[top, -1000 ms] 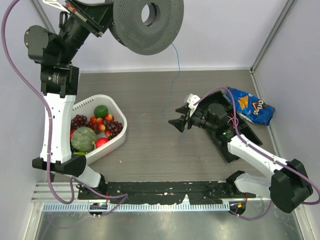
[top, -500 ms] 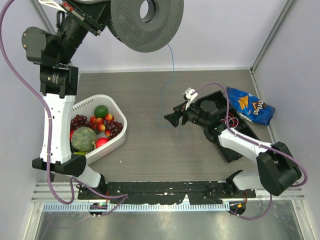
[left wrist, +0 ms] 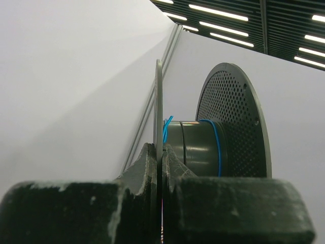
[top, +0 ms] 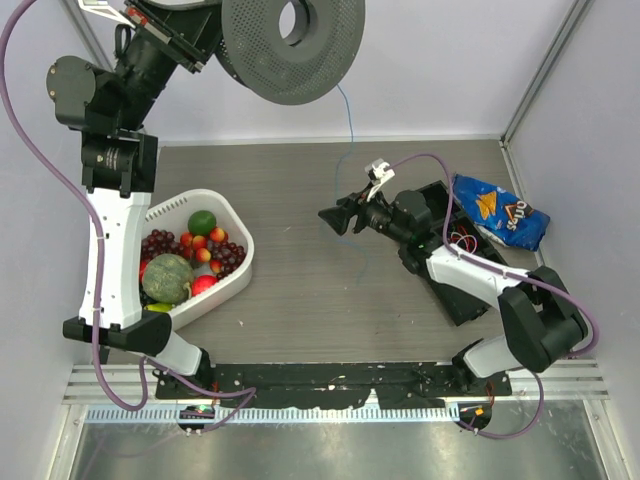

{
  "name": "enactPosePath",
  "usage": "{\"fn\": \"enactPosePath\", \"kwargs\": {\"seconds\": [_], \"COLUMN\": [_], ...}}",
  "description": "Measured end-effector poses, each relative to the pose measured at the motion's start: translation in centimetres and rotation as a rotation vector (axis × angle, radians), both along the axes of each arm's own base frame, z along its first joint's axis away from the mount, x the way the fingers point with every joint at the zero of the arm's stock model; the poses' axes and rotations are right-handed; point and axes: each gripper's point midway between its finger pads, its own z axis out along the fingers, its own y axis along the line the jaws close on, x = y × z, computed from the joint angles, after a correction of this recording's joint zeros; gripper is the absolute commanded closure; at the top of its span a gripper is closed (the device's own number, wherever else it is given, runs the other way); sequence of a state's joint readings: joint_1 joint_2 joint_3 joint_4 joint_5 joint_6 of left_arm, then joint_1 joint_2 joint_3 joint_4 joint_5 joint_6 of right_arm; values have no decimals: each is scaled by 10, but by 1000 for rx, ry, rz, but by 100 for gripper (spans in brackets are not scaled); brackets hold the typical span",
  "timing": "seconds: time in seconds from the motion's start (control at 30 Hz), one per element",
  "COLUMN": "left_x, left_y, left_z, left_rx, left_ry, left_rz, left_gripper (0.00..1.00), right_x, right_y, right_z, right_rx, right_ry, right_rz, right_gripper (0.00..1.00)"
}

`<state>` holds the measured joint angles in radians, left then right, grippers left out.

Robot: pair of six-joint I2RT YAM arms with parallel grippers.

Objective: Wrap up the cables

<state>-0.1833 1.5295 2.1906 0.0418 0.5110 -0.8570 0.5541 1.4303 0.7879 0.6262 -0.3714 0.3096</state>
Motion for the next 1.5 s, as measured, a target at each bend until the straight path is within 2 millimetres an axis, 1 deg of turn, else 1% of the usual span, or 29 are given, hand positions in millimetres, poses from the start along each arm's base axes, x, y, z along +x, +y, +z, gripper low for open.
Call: {"fn": "enactPosePath", "kwargs": {"seconds": [0.07,0.17,0.33,0.5,0.53,0.57,0.6,0.63,0.7,0.73,0.77,0.87,0.93,1.03,1.13,1.2,1.3,1.37,1.43,1.5], "left_x": [1,1,1,3,4,5,6,7,9,10,11,17,24,39,59,74,94,101,103,105], "left_y": [0,1,2,1,1,1,1,1,1,1,1,4,7,13,16,17,13,7,0,-9], "left_z": [-1,0,3,-1,-2,-3,-5,-7,-10,-11,-12,-20,-28,-49,-77,-105,-154,-185,-207,-225], "left_rx": [-1,-5,-12,-10,-10,-9,-8,-8,-7,-7,-9,-17,-21,-17,4,38,110,168,221,278], "left_ry": [3,0,-11,-3,2,5,10,15,23,27,33,70,108,197,289,354,451,512,558,582], "left_rz": [2,6,10,10,10,10,10,10,11,14,18,40,65,126,179,223,284,320,355,390], "left_gripper": [100,100,100,100,100,100,100,100,100,100,100,100,100,100,100,100,100,100,100,100], "right_x": [6,10,15,21,22,23,24,25,26,26,26,25,20,6,-13,-29,-53,-69,-85,-100], "right_y": [-1,-2,-3,0,0,1,2,2,3,3,3,4,5,5,5,5,-2,-8,-14,-20], "right_z": [-6,-12,-13,-15,-15,-16,-18,-20,-23,-25,-25,-26,-27,-22,-13,-4,8,13,17,19], "right_rx": [-3,-1,4,8,9,10,10,11,8,5,2,-13,-43,-112,-234,-327,-464,-548,-619,-683], "right_ry": [25,53,63,69,69,71,72,75,77,78,76,65,69,55,12,-28,-98,-143,-180,-207], "right_rz": [-28,-45,-71,-77,-77,-77,-76,-76,-76,-75,-75,-59,-33,37,130,195,287,346,401,457], "right_gripper": [30,31,36,42,48,52,61,67,91,96,99,99,99,99,99,99,99,99,99,99]}}
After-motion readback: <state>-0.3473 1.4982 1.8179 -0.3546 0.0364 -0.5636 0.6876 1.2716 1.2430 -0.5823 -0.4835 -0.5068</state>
